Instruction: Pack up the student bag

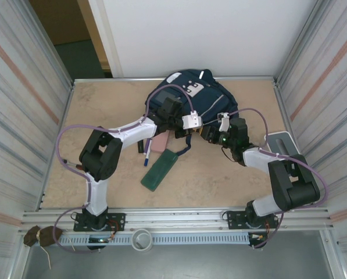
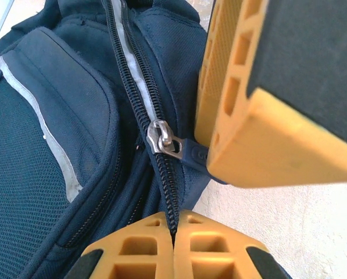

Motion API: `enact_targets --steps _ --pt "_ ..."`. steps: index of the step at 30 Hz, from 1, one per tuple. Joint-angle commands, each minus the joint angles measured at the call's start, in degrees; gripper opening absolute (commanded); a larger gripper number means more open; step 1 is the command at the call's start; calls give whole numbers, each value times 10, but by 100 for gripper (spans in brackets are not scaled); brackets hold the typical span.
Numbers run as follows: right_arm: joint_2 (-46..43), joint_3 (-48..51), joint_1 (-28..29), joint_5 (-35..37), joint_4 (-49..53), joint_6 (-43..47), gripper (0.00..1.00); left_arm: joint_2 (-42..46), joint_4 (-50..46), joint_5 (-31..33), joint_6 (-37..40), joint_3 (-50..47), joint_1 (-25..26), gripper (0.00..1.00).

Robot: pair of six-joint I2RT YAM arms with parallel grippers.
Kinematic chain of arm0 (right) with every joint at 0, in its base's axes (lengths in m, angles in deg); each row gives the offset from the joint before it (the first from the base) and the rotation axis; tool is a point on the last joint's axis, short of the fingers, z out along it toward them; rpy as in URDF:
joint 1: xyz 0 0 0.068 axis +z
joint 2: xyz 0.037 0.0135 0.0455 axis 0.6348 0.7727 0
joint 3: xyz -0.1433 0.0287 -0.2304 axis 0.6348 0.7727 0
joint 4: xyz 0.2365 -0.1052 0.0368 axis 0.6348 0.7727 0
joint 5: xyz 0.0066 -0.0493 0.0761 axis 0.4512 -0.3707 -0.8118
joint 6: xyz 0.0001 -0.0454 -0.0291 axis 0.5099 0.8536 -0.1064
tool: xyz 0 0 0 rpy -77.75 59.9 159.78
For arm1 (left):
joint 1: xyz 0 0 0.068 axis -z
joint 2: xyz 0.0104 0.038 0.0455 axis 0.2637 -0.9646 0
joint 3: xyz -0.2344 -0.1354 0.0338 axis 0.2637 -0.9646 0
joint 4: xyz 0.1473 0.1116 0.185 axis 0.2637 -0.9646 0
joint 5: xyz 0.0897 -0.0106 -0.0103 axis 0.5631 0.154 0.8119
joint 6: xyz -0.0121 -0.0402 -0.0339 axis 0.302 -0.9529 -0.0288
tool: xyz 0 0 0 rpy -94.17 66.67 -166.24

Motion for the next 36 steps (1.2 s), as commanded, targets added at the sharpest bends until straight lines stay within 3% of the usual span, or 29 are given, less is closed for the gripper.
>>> enact_targets --steps 1,8,16,24,36 --pt "9 1 7 11 -13 7 31 47 6 -55 -13 25 4 0" --pt "14 -5 15 44 -8 17 33 50 5 -58 -15 24 3 0" --pt "25 -17 16 47 -24 16 27 51 4 -59 -16 24 3 0" --pt "12 -6 10 70 -9 18 2 54 5 -60 -15 22 -2 0" --pt "-77 -34 -39 226 285 80 0 78 3 -18 41 -17 -27 0"
